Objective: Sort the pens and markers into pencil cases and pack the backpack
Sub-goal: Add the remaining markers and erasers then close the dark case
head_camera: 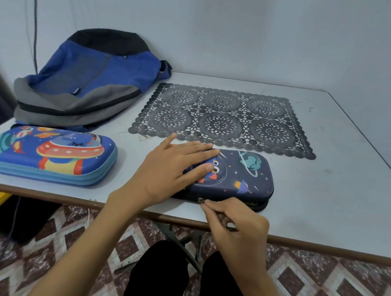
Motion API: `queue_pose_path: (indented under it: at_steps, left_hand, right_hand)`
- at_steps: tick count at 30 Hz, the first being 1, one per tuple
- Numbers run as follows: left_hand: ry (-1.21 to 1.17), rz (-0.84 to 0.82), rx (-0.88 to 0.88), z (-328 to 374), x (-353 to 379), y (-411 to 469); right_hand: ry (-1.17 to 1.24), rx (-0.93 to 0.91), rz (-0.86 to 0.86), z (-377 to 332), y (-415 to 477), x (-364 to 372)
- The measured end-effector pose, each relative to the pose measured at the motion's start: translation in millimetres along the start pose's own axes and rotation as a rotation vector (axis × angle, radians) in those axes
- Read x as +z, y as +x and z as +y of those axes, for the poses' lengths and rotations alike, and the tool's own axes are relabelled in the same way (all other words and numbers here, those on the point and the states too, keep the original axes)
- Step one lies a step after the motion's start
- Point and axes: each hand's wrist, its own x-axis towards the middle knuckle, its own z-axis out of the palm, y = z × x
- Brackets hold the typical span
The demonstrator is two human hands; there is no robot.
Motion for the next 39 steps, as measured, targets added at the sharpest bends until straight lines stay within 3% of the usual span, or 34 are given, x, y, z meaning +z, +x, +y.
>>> queue_pose_path:
  at_steps: [12,30,39]
  left_hand:
    - [0.003,0.019,0.018,-3,2,0]
    - [-0.058,0.028,0.038,-2,-3,-1]
    - [-0.057,0.012,0.057,-3,-1,-1]
  right_hand:
    - [-0.041,0.138,0.061,18,2,-59]
    - [0.023,0.577,0.002,34,31,-78]
    - [-0.044,0.594,0.021,50,50,-78]
